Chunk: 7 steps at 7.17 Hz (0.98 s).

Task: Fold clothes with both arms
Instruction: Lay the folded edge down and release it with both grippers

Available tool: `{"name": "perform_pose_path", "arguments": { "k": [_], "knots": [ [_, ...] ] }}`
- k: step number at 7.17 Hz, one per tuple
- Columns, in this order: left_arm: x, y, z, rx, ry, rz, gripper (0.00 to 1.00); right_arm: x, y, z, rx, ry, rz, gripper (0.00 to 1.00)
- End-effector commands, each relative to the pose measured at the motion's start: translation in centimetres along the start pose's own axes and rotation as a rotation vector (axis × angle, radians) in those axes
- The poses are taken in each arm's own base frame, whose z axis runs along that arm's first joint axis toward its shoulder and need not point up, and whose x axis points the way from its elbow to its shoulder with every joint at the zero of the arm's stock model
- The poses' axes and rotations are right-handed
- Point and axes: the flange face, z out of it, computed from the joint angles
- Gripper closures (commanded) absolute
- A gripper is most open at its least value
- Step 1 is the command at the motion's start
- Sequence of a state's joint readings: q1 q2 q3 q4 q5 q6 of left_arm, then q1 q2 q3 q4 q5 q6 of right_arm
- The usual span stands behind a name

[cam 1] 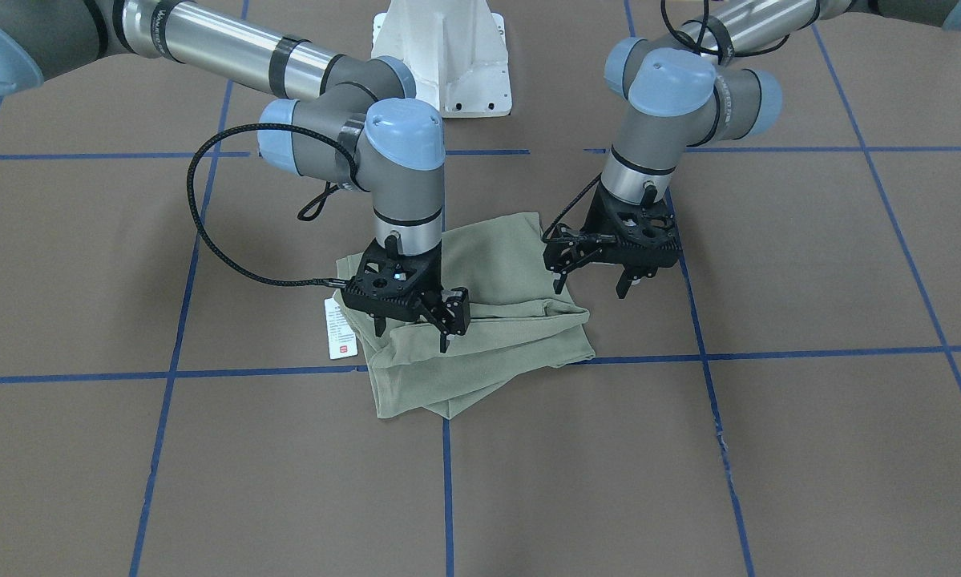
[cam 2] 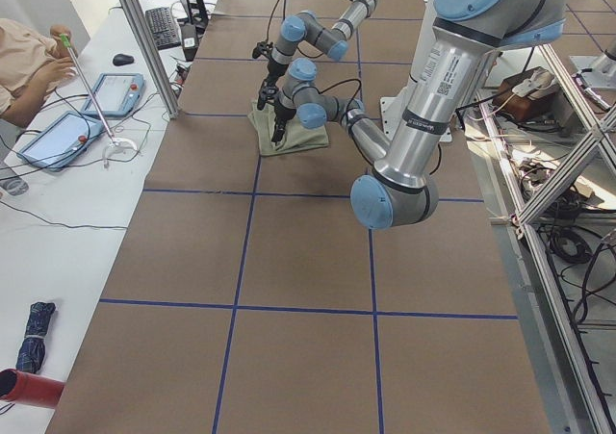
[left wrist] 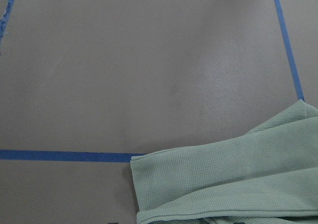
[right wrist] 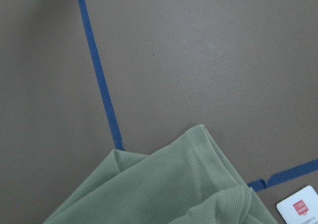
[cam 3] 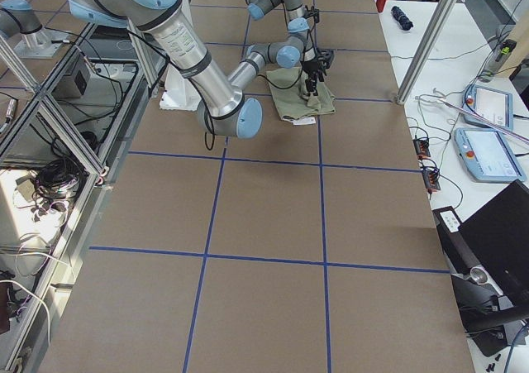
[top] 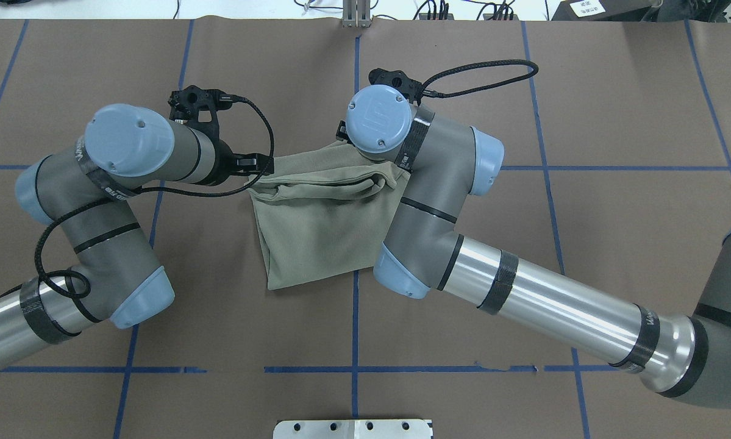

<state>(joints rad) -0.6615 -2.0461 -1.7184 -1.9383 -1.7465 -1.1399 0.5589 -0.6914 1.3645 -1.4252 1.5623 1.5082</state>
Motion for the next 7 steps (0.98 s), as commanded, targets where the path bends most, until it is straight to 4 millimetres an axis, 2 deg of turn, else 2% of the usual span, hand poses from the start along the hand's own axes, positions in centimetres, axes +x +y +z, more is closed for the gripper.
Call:
{"name": "perform_pose_path", "arguments": {
  "k": [1, 3, 4, 6, 7],
  "knots": [
    [-0.1, 0.0, -0.1, -0.005, 0.003, 0.008, 0.00, -0.7, 7.5, 0.5, -0.042, -0.007, -0.084, 0.00],
    [-0.1, 0.0, 0.0, -0.007, 0.002, 0.004, 0.00, 0.0, 9.4, 1.7, -0.040, 0.046, -0.242, 0.00],
    [-0.1, 0.0, 0.0, -0.007, 0.002, 0.002, 0.00, 0.2, 9.7, 2.4, -0.041, 0.063, -0.295, 0.00],
    [0.0, 0.0, -0.1, -0.006, 0.004, 0.001, 0.00, 0.4, 7.9, 3.9, 0.004, 0.097, -0.322, 0.00],
    [-0.1, 0.1, 0.0, -0.006, 0.004, 0.001, 0.00, 0.5, 5.9, 4.3, 0.021, 0.111, -0.313, 0.00]
  ]
}}
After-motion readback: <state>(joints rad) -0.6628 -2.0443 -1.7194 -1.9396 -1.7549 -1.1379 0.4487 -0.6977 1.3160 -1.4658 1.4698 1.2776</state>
